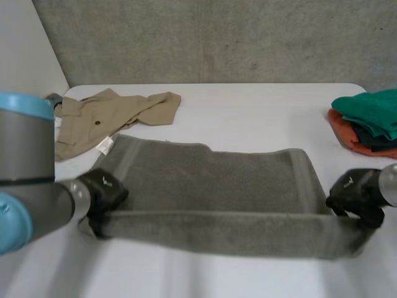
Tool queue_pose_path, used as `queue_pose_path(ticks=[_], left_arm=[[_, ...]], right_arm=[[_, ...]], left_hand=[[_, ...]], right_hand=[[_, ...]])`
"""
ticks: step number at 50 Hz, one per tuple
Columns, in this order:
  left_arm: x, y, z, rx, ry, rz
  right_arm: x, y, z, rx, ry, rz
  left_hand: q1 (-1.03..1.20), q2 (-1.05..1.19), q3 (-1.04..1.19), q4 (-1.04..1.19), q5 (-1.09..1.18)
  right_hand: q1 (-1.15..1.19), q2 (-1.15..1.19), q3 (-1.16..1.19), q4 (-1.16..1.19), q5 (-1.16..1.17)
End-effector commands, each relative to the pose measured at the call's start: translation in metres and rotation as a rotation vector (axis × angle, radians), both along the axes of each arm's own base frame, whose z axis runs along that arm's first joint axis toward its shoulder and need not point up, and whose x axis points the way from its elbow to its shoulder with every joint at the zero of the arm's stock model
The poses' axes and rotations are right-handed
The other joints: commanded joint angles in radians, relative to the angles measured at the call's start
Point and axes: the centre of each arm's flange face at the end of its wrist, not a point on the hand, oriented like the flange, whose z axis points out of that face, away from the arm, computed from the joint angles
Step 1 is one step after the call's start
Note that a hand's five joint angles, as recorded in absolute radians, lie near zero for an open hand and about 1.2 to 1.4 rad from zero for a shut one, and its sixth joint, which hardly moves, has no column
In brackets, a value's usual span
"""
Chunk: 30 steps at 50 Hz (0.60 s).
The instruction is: Fold the laundry.
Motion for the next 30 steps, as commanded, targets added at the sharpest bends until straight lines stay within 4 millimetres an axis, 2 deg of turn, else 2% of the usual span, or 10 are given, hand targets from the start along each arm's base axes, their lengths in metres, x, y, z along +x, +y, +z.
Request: queue_pose_path(ticks=[1, 2, 5, 6, 9, 10, 14, 17, 21, 30], left_arm=[[-0.033, -0.076, 0.061, -0.391, 0.155, 0.001], [-0.039, -0.093, 0.089, -0.526, 0.221, 0.009], [-0.044, -0.112, 0.138, -0.741, 0.347, 0.03], [-0.043, -0.12, 0.171, -0.877, 0.452, 0.053], [-0.039, -0.124, 0.212, -1.043, 0.626, 0.086], [-0.035, -0.122, 0.236, -1.141, 0.733, 0.093], [-0.026, -0.119, 0.265, -1.262, 0.883, 0.094], [-0.022, -0.119, 0.259, -1.236, 0.864, 0.109], [-0.019, -0.122, 0.223, -1.084, 0.797, 0.151], [-0.016, -0.117, 0.1, -0.686, 0.617, 0.177]], right_arm=[[0.037, -0.046, 0.03, -0.322, -0.156, -0.048], [0.044, -0.065, 0.05, -0.455, -0.238, -0.091], [0.048, -0.09, 0.089, -0.667, -0.397, -0.18], [0.05, -0.104, 0.118, -0.814, -0.529, -0.225], [0.049, -0.116, 0.147, -0.969, -0.718, -0.275], [0.047, -0.118, 0.165, -1.056, -0.834, -0.286], [0.039, -0.109, 0.206, -1.235, -1.038, -0.239], [0.04, -0.104, 0.206, -1.246, -1.047, -0.21], [0.044, -0.098, 0.182, -1.126, -1.009, -0.208], [0.054, -0.081, 0.094, -0.754, -0.855, -0.262]], left_hand=[[0.221, 0.2, 0.209, 0.201, 0.245], [0.221, 0.2, 0.209, 0.201, 0.245], [0.221, 0.2, 0.209, 0.201, 0.245], [0.221, 0.2, 0.209, 0.201, 0.245], [0.221, 0.2, 0.209, 0.201, 0.245], [0.221, 0.2, 0.209, 0.201, 0.245], [0.221, 0.2, 0.209, 0.201, 0.245], [0.221, 0.2, 0.209, 0.201, 0.245], [0.221, 0.2, 0.209, 0.201, 0.245], [0.221, 0.2, 0.209, 0.201, 0.245]], right_hand=[[0.252, 0.217, 0.206, 0.199, 0.197], [0.252, 0.217, 0.206, 0.199, 0.197], [0.252, 0.217, 0.206, 0.199, 0.197], [0.252, 0.217, 0.206, 0.199, 0.197], [0.252, 0.217, 0.206, 0.199, 0.197], [0.252, 0.217, 0.206, 0.199, 0.197], [0.252, 0.217, 0.206, 0.199, 0.197], [0.252, 0.217, 0.206, 0.199, 0.197], [0.252, 0.217, 0.206, 0.199, 0.197], [0.252, 0.217, 0.206, 0.199, 0.197]])
